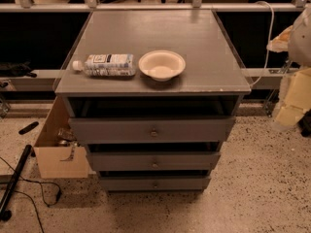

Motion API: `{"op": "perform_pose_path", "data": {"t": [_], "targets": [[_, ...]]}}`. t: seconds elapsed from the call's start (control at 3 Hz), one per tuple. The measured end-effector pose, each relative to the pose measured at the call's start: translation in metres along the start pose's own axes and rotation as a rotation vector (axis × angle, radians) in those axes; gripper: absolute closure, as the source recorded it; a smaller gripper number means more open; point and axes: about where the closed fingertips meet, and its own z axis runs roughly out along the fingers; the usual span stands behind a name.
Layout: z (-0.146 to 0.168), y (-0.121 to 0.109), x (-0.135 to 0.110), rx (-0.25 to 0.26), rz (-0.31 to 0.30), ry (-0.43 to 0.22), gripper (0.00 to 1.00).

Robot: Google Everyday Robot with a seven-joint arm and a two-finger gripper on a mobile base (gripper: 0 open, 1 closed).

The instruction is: Open bottom drawer

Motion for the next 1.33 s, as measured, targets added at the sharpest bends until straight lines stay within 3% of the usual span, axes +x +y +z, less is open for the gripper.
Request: {"op": "perform_pose_path", "data": {"t": [0.33,0.67,1.33], "targets": [[0.000,0.000,0.000,0.000,0.000,0.000,0.00],[0.016,0.014,0.008,-0.012,0.016,-0.081,0.00],[0.102,0.081,0.015,-0.129,0.101,-0.320,0.00]]}}
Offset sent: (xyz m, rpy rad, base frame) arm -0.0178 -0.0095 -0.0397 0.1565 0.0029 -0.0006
